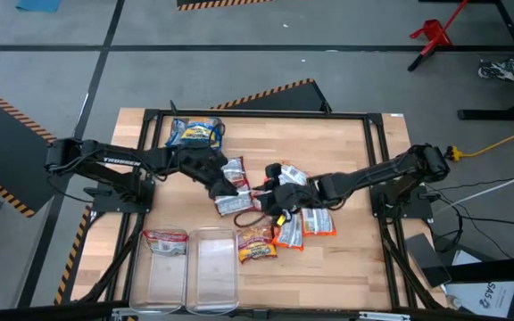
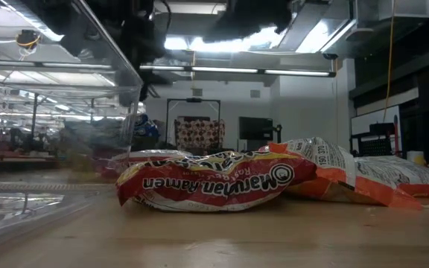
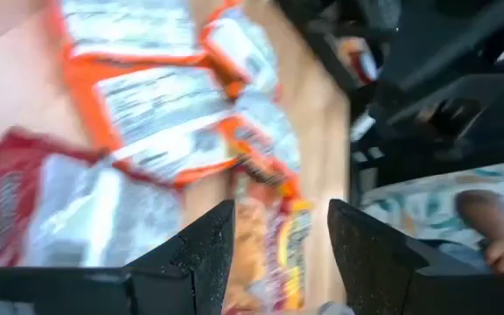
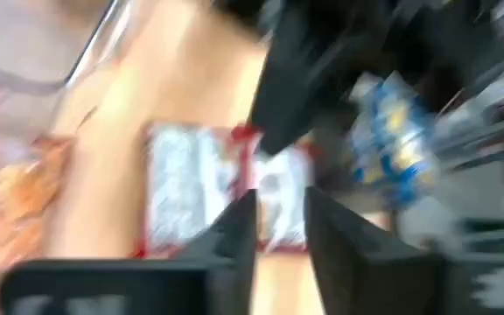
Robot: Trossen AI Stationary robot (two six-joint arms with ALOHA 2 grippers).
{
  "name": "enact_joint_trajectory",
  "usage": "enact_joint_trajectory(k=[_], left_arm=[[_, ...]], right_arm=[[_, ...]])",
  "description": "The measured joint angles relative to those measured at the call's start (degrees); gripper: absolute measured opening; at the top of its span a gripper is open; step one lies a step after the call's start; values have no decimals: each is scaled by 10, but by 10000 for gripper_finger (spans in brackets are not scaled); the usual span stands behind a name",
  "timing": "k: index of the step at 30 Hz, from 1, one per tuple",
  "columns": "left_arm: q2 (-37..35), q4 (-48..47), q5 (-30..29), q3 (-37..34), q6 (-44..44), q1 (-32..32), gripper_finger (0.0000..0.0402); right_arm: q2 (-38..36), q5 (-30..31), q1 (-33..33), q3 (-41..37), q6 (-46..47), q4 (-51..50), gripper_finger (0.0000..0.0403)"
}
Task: Sort Maruchan noodles
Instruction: Put the red noodle pack into the left transparent bin
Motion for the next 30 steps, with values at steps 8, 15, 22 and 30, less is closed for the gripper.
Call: enact_joint_trajectory(k=[8,15,22,30], left_arm=[[0,-106,-79,0,-6,-17,179],[0,-151,-134,0,3,-18,179],[13,-161,-151,-1,3,-25,179],[68,-142,-154,0,8,-25,179]], right_arm=[[19,-224,-58,-48,70,12,256],[97,-212,-47,-90,-61,177,293],[155,-198,-48,-71,-88,226,293],[189,-170,-48,-65,-107,228,294]])
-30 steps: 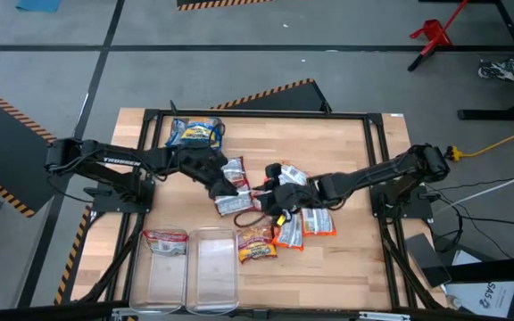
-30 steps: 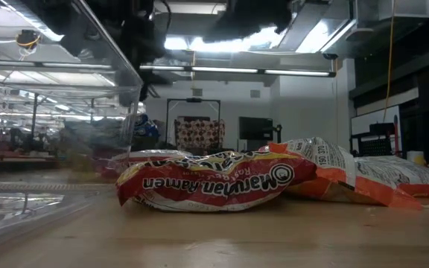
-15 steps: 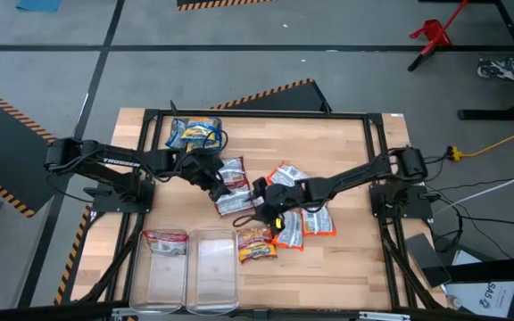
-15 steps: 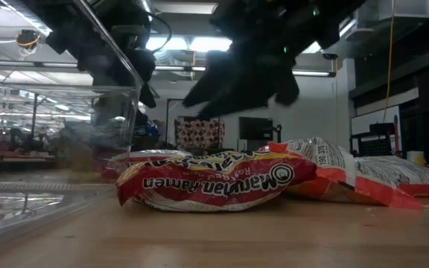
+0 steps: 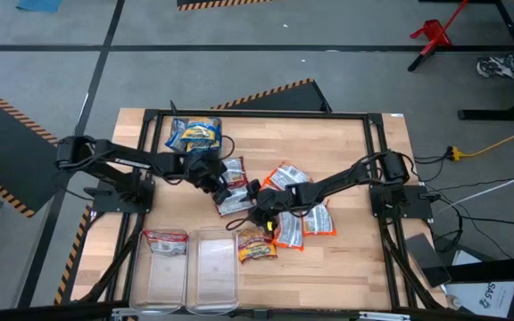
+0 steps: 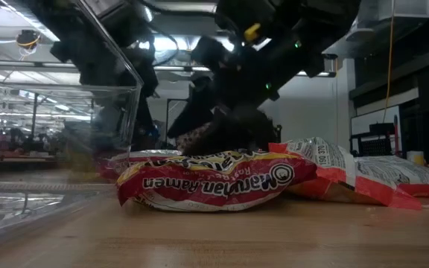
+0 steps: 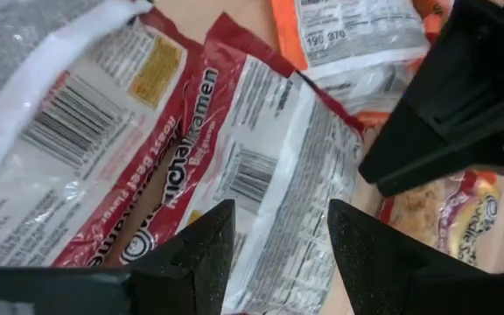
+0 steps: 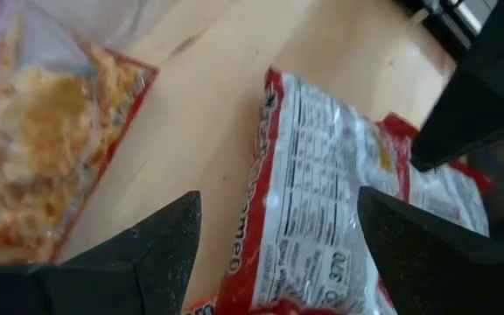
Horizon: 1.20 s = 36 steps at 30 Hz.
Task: Sort Maruchan noodles
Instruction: Put the red noodle pack into the left transparent bin
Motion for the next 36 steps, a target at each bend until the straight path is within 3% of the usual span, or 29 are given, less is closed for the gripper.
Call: enact_joint_trajectory(k=[16,30,36], left_arm=[[107,31,29,3,1,0,179],[118,38,68,1,1,14,179],[119,56,102,0,-1,14,179]], right_arm=[[31,30,-4,1,-30,29,294],[62,58,-11,2,-57,53,294],[65,107,-9,2,-55,61,256]])
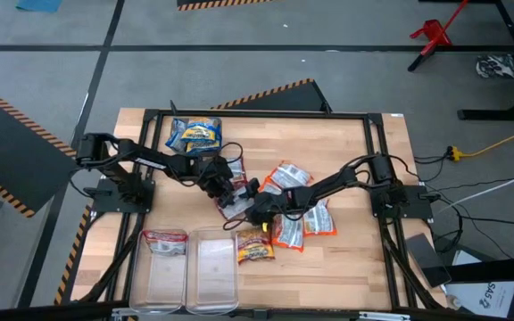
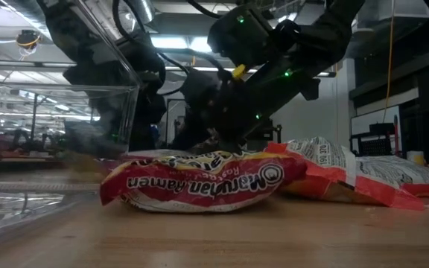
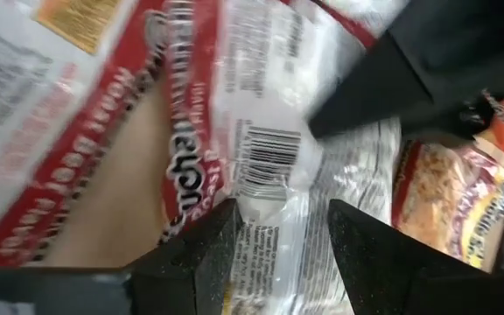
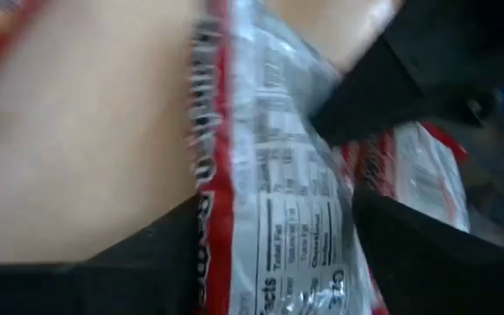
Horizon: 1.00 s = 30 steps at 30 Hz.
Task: Sort Maruchan noodles
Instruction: Put the red noodle pack into the left transparent bin
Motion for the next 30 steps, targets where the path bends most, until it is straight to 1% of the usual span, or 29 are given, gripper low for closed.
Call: enact_joint_trajectory(k=[2,8,11,13,16,20,25,30], left_arm=[[-2,10,10,-1,-9,0,179],[-14,11,18,6,-17,0,179],[-14,8,29,16,-18,6,179],[-20,5,41,22,-27,13,179],[-33,2,62,30,-33,23,179],[-77,-30,75,43,-41,34,179],[-158,-78,70,62,-43,45,179],[-246,-92,48,88,-61,45,179]], right_arm=[[0,15,-2,1,0,-1,227],[0,28,-2,6,-9,-4,135],[1,42,-2,11,-9,-8,112],[1,52,-2,15,-8,-11,109],[-6,55,-2,16,-5,-22,115],[-31,58,-2,16,-4,-35,113],[-57,58,-3,18,-4,-37,108],[-72,40,5,41,-3,-36,115]])
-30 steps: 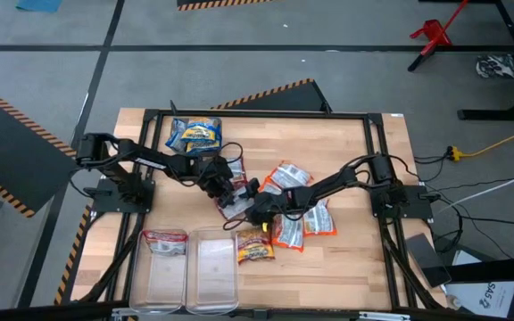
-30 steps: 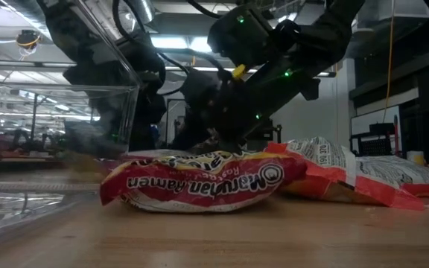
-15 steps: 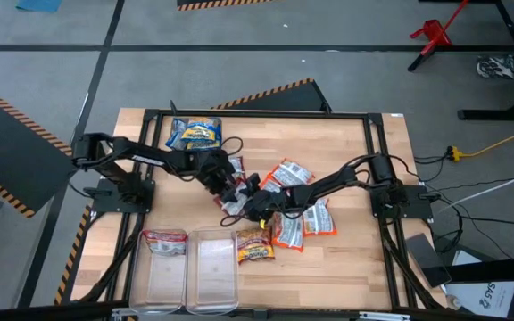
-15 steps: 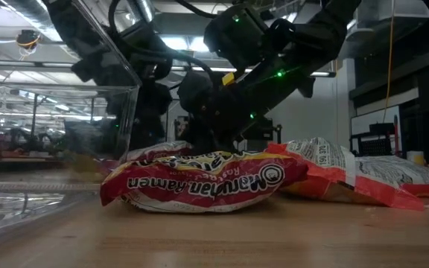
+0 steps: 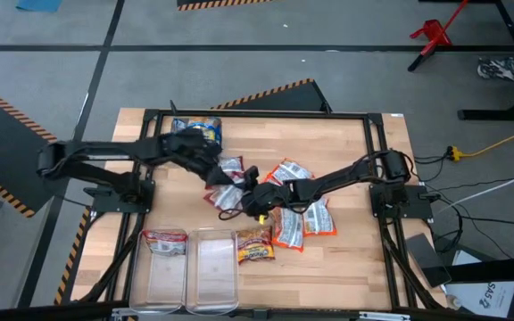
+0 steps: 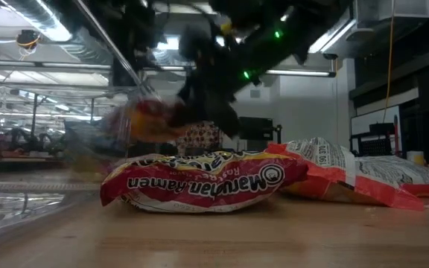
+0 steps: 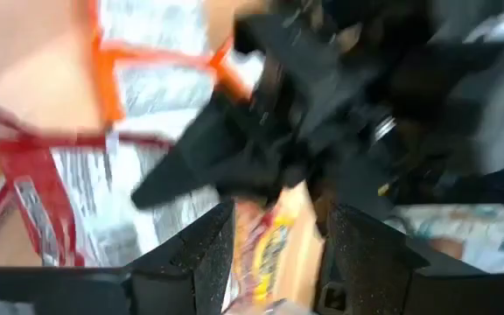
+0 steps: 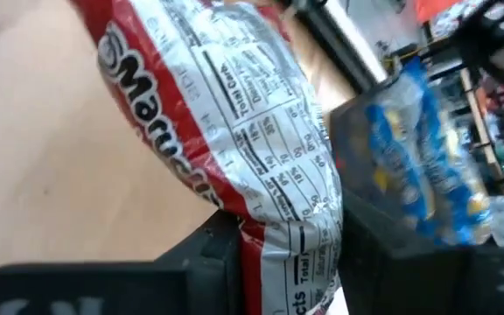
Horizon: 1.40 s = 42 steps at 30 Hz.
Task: Sort Maruchan noodles
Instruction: Put the red noodle pack into the left transparent bin
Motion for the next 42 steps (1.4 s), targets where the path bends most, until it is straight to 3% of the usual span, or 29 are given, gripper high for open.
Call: enact_joint_trajectory(k=[9,13,16,23,32,42], left_arm=[[-124,-2,-103,64,-13,-32,179],[-159,-5,-154,79,-5,-52,179],[-175,-7,-181,81,-5,-67,179],[-187,-14,-204,81,-17,-100,179],[-186,-75,-219,81,-30,-124,179],[-185,-123,-270,81,-40,-150,179]], right_arm=[[-2,-27,34,92,-17,1,113],[-2,-113,49,141,-6,1,113],[17,-140,60,190,0,12,111],[115,-212,79,325,-11,8,117],[242,-228,92,511,-76,-66,118],[289,-249,91,563,-144,-78,119]])
